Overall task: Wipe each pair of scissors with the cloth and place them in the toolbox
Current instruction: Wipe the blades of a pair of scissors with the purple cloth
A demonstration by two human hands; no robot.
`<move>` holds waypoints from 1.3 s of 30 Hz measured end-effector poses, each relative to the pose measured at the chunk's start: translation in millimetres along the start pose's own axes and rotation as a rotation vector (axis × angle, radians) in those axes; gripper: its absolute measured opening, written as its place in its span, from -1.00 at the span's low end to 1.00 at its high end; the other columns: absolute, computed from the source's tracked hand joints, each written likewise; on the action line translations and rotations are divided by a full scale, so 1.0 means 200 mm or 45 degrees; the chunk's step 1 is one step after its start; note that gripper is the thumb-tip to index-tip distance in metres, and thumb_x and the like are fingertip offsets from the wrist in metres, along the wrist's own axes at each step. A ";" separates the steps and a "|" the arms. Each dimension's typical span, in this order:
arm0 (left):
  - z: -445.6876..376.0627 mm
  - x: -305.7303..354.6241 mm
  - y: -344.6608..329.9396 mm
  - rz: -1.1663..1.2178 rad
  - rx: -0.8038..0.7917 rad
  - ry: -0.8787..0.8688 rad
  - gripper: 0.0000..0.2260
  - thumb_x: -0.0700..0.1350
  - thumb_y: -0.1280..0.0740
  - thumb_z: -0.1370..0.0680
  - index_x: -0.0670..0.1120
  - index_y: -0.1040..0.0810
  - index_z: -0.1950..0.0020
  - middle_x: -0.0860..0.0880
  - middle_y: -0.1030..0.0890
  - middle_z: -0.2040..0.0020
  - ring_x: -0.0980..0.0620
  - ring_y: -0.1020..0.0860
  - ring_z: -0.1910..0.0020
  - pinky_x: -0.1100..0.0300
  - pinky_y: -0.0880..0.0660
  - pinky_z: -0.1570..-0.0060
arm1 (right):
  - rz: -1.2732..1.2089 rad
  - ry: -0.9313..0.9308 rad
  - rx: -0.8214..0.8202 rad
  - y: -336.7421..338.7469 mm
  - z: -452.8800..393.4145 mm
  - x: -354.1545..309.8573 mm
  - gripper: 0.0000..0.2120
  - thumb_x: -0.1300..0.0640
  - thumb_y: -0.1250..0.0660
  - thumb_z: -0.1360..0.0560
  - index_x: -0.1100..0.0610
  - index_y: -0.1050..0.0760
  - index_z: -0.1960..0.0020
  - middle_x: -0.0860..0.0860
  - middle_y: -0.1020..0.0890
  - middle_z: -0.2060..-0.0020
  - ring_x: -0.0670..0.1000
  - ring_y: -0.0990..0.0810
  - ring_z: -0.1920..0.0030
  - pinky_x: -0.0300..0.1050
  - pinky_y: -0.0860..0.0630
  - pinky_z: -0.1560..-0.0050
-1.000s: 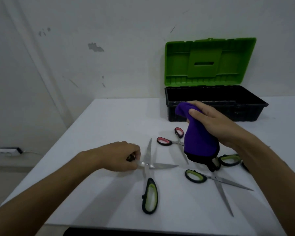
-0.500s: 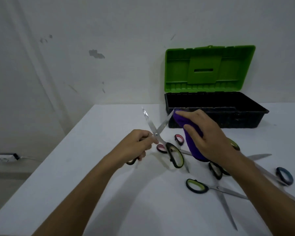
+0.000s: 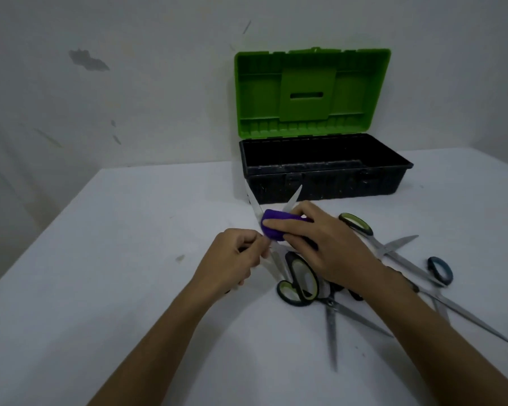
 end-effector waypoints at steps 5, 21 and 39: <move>0.02 0.00 0.07 -0.037 0.033 -0.065 -0.66 -0.04 -0.30 -0.61 -0.07 -0.53 0.36 0.08 -0.38 0.54 0.07 -0.26 0.58 0.25 -0.26 0.52 | 0.178 -0.058 0.108 0.01 -0.05 0.01 -0.65 0.05 -0.26 -0.59 -0.10 -0.46 -0.37 0.01 -0.52 -0.02 -0.09 -0.45 0.15 -0.37 -0.31 0.26; -0.45 0.54 0.15 -0.372 0.236 -0.388 -0.62 0.00 -0.29 -0.59 0.00 -0.48 0.44 0.13 -0.44 0.57 0.20 -0.36 0.60 0.21 -0.37 0.47 | -0.027 -0.149 0.453 0.44 -0.44 0.31 -0.68 -0.03 -0.28 -0.56 -0.16 -0.51 -0.31 -0.07 -0.53 0.12 -0.06 -0.50 0.15 0.00 -0.51 0.17; -0.45 0.47 0.15 -0.318 0.132 -0.328 -0.63 0.02 -0.30 -0.59 -0.03 -0.50 0.41 0.13 -0.41 0.60 0.19 -0.32 0.65 0.27 -0.32 0.53 | 0.045 -0.192 0.561 0.48 -0.44 0.30 -0.68 -0.09 -0.26 -0.56 -0.10 -0.53 -0.29 -0.04 -0.53 0.11 -0.06 -0.49 0.15 -0.09 -0.49 0.16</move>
Point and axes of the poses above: each hand's wrist, its own z-axis away from the middle knuckle, its own y-axis out of the back of the hand, x = y × z, the point moved 4 cm from there along -z, towards the middle knuckle
